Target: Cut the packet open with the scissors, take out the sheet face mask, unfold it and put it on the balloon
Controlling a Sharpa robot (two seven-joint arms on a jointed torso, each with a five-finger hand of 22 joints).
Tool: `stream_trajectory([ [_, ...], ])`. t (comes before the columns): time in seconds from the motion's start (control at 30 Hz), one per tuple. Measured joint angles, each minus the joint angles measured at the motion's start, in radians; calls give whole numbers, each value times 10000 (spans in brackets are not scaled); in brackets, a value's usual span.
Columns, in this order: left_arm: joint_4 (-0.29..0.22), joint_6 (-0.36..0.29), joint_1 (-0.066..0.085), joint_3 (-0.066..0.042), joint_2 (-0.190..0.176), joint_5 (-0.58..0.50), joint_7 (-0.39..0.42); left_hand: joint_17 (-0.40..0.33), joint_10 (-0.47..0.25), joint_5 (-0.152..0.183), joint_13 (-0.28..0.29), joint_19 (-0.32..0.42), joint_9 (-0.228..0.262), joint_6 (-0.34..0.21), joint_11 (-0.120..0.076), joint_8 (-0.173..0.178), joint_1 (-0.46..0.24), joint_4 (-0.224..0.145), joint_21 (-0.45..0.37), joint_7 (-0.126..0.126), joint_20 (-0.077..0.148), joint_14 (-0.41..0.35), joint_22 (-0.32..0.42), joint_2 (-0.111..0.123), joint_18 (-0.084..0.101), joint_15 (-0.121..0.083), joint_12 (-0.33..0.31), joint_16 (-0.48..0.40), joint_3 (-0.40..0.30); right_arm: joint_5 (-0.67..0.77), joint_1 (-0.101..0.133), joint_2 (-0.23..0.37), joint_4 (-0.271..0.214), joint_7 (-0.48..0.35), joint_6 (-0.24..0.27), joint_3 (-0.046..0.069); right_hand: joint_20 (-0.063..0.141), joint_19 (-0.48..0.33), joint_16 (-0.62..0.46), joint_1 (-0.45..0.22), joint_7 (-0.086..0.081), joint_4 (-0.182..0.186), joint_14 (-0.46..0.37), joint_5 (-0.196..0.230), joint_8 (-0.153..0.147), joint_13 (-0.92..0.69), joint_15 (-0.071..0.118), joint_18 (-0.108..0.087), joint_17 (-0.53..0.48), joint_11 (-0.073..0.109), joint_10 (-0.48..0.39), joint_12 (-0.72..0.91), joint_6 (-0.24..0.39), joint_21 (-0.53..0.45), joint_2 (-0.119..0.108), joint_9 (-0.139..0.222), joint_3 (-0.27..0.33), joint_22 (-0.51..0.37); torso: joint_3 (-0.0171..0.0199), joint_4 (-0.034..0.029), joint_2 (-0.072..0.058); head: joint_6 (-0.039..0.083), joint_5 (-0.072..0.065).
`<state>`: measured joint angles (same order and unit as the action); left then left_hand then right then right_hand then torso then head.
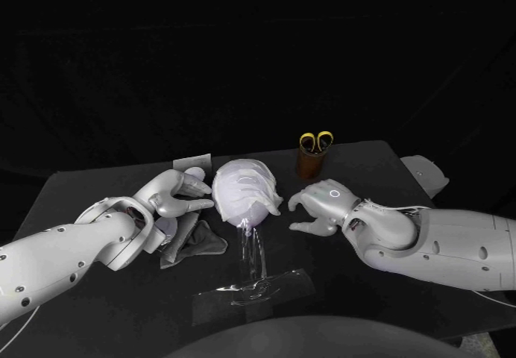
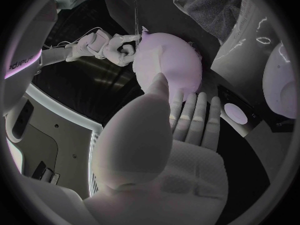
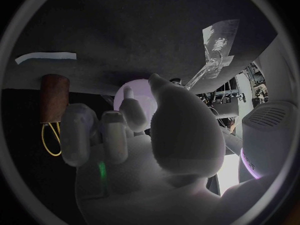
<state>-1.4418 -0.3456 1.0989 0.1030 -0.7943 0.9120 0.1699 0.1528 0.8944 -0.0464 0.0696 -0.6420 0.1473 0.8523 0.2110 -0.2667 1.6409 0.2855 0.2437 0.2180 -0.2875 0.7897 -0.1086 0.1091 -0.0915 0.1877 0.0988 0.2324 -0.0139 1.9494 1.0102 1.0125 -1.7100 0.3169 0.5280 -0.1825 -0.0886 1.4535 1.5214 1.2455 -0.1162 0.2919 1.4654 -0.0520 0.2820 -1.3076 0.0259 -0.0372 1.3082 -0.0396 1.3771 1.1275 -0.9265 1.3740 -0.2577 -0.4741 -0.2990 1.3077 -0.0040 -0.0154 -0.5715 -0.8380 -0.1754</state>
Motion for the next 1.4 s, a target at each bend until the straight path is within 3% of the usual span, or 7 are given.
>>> stream_trajectory([
  [0.17,-230,50,9,-66,-256,-422,82,226,195,0,-16,-638,0,0,-87,0,-16,-15,372,0,20,528,-129,-16,-325,-142,0,417,102,-134,0,64,4,152,-407,-8,7,-39,-51,291,12,14,0,-1,-114,-3,0,0,0,19,-19,-106,-12,-70,291,11,1097,-4,0,5,0,-3,15],
  [0.4,-581,156,13,-114,-644,-813,109,839,585,0,-4,-1697,18,88,-268,-3,-41,0,1155,18,117,1654,-462,-41,-797,-486,94,1660,281,-277,-1,248,-70,309,-356,-10,7,-39,-53,684,67,5,0,-1,-114,-2,0,0,-1,19,-19,-84,-299,-70,692,14,1432,-1,7,9,5,17,11],
  [0.73,-966,155,13,-116,-909,-1114,10,3193,1933,0,424,-3492,339,396,-859,-822,-265,16,3651,-251,1203,3690,-1815,-349,-799,-1306,1250,5876,763,-1126,275,467,-331,25,1480,-8,25,-260,-534,1407,-22,-10,-2,-155,-310,536,-1,-56,-9,26,-293,-867,-445,-579,1351,140,1324,4,23,13,-3,56,155],
  [0.87,-1109,39,11,-20,-892,-1253,-199,4002,2430,0,788,-3829,505,479,-1078,-1228,-627,2,4692,-410,1468,4199,-2451,-574,-794,-1520,1951,7328,1054,-1956,531,489,-419,-570,2374,-6,-2,-1332,-2317,1902,-58,-9,-311,-152,-600,2602,-59,-564,-10,-78,-1676,-3965,-481,-2662,1428,307,1055,4,23,14,-9,57,252],
  [1.0,-1162,-104,-2,85,-822,-1419,-487,5396,2553,-28,1245,-3866,684,477,-1199,-1602,-957,26,5598,-522,1631,4725,-3052,-687,-793,-1656,2681,8753,1363,-2880,721,451,-440,-1250,2974,3,-26,-2303,-4544,2277,-79,13,-1123,-152,-833,4225,-77,-958,-1291,-68,-2148,-5850,-502,-5060,1408,508,667,-52,23,11,-9,56,331],
  [1.13,-1212,-232,-23,165,-692,-1611,-845,6380,2483,-40,1731,-3526,828,409,-1268,-1928,-1191,34,6328,-590,1714,4973,-3585,-842,-791,-1768,3430,9636,1707,-3899,893,333,-394,-2001,3388,-2,-104,-3477,-7779,2711,-114,-46,-2300,-79,-1025,5722,-203,-1330,-3452,-155,-2358,-7257,-510,-8140,1413,666,-21,-1506,19,10,-12,35,385],
  [1.4,-1222,-380,-51,215,-441,-1867,-1479,7090,2440,-40,2250,-3209,905,479,-1415,-2122,-1477,53,7066,-734,1784,5293,-4119,-996,-785,-1843,4184,10250,2271,-5885,1257,-2,-142,-3426,3796,2,-521,-3960,-11176,2666,-500,-102,-3144,2,-1433,9077,-659,-1389,-5460,-599,-2369,-9894,-334,-10457,1219,856,-1091,-3489,9,12,-28,12,438],
])
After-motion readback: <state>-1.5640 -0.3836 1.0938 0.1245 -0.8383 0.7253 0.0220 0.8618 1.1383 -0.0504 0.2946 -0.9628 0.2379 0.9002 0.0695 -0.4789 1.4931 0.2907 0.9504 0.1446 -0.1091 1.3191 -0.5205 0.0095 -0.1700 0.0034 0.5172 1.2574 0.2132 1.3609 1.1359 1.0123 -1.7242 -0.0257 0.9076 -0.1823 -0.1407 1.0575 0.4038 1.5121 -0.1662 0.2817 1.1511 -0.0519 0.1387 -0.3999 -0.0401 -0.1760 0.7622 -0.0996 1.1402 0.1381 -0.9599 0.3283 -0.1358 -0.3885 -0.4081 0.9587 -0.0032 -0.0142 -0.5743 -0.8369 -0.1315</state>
